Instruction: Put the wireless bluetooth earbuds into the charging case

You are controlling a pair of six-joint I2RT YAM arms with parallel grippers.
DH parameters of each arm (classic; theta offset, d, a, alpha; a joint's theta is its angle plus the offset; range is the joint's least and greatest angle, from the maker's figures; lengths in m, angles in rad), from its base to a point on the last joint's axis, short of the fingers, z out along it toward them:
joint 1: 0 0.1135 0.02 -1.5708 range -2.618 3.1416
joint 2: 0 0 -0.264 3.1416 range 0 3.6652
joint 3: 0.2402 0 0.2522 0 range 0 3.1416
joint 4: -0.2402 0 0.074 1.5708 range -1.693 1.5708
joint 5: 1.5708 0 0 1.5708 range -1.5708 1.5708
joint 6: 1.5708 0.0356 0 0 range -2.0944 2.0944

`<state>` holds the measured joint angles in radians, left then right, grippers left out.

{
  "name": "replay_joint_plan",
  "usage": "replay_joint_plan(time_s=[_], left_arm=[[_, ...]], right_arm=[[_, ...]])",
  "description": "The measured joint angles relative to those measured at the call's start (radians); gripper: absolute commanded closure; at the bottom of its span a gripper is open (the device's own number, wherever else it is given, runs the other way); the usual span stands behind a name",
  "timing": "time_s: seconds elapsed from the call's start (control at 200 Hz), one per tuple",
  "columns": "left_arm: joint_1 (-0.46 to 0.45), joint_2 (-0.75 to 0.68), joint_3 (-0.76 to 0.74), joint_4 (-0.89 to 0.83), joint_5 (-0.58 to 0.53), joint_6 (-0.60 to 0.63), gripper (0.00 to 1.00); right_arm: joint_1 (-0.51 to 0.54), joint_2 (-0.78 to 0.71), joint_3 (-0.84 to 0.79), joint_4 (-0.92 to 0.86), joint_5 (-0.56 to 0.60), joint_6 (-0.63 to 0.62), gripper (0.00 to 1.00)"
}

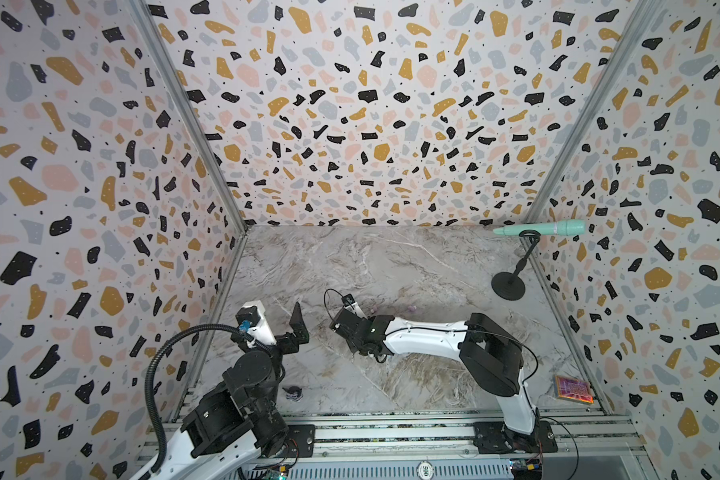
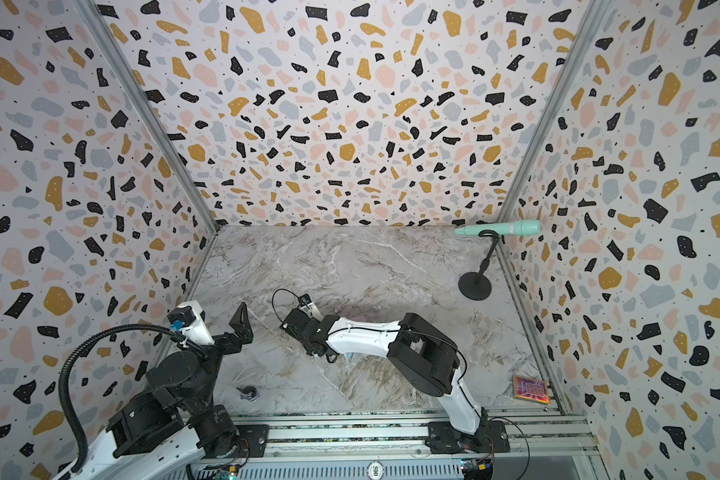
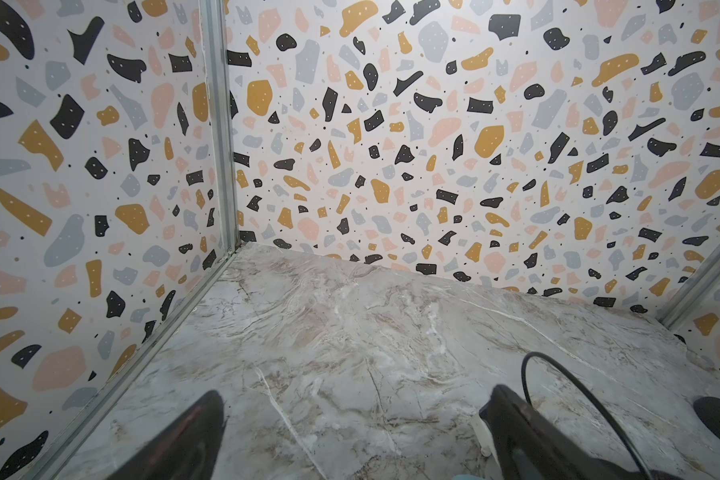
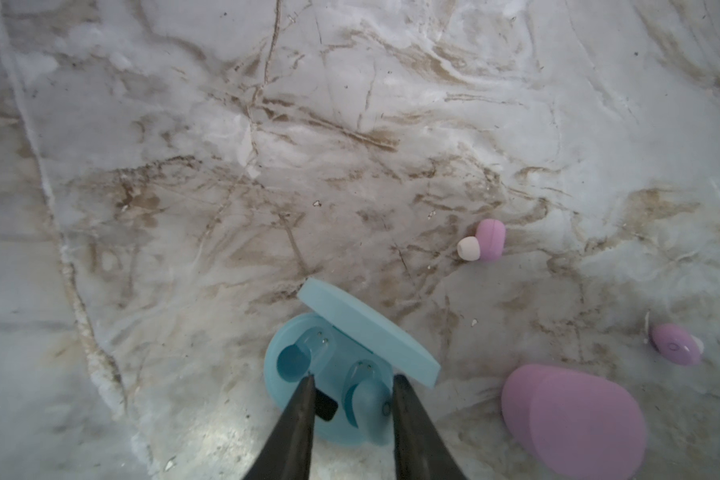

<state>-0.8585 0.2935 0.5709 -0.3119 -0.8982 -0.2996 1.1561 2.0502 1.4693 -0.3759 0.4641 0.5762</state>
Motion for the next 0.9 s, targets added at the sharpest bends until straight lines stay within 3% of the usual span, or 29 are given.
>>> replay_joint_plan(time_s=[0.561,0.701,0.901], left_arm=[[0.0,-0.001,0.0,0.0,0.001,0.0,0.0],[0.0,-0.002,0.0,0.0,0.001,0.0,0.0],[0.0,0.003,-0.004,0.004,0.014,0.0,0.0]], right_arm=[[0.005,-0.01,-0.007,0.002,-0.011,0.006,0.64],[0.011,-0.108,-0.084,0.026,-0.042,0.006,0.49],[0.014,-0.378,-0.224,0.074,-0.079,0.021,0.28]])
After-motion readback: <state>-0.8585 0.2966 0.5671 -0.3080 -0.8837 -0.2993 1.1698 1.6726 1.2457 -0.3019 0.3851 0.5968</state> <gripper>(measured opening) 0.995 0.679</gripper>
